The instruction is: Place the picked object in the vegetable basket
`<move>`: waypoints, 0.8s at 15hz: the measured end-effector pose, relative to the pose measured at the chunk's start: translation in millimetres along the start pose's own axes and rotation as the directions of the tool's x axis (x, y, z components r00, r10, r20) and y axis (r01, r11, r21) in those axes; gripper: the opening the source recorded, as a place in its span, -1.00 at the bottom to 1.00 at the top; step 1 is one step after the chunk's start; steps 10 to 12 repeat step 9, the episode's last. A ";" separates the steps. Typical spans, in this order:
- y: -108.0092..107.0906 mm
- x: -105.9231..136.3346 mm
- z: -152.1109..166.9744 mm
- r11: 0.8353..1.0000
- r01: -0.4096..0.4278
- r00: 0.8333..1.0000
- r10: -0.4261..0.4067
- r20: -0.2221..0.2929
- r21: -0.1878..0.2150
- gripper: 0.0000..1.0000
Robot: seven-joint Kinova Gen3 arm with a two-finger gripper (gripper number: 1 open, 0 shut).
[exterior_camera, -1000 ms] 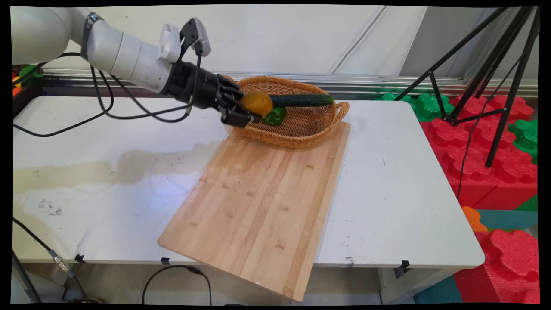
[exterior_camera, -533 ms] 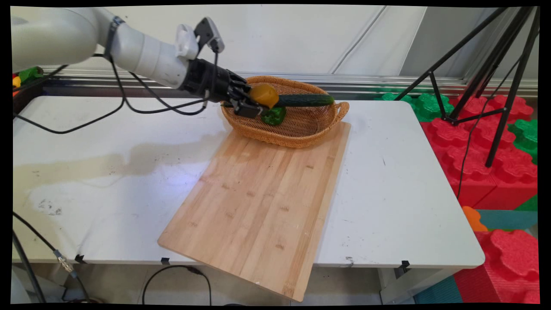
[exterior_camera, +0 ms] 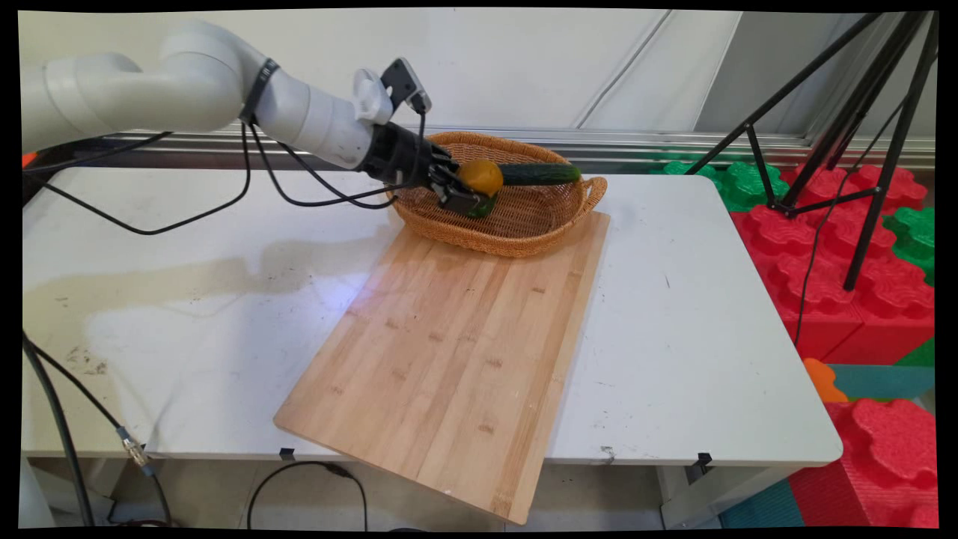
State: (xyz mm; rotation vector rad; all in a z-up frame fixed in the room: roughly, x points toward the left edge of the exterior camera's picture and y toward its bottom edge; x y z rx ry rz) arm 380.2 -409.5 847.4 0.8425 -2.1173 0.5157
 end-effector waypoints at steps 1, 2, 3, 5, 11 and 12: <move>-2.2 -1.1 5.5 1.000 0.005 1.000 -0.005 0.003 0.007 -1.00; -5.1 -2.4 11.2 1.000 0.010 1.000 -0.010 0.007 0.015 -1.00; -7.6 -4.0 16.2 1.000 0.015 1.000 -0.015 0.010 0.021 -1.00; -11.6 -5.6 24.0 0.999 0.020 1.000 -0.020 0.011 0.029 -1.00; -17.3 -4.2 33.8 0.999 0.018 1.000 -0.018 -0.004 0.036 1.00; -17.3 -4.2 33.8 0.999 0.018 1.000 -0.018 -0.004 0.036 1.00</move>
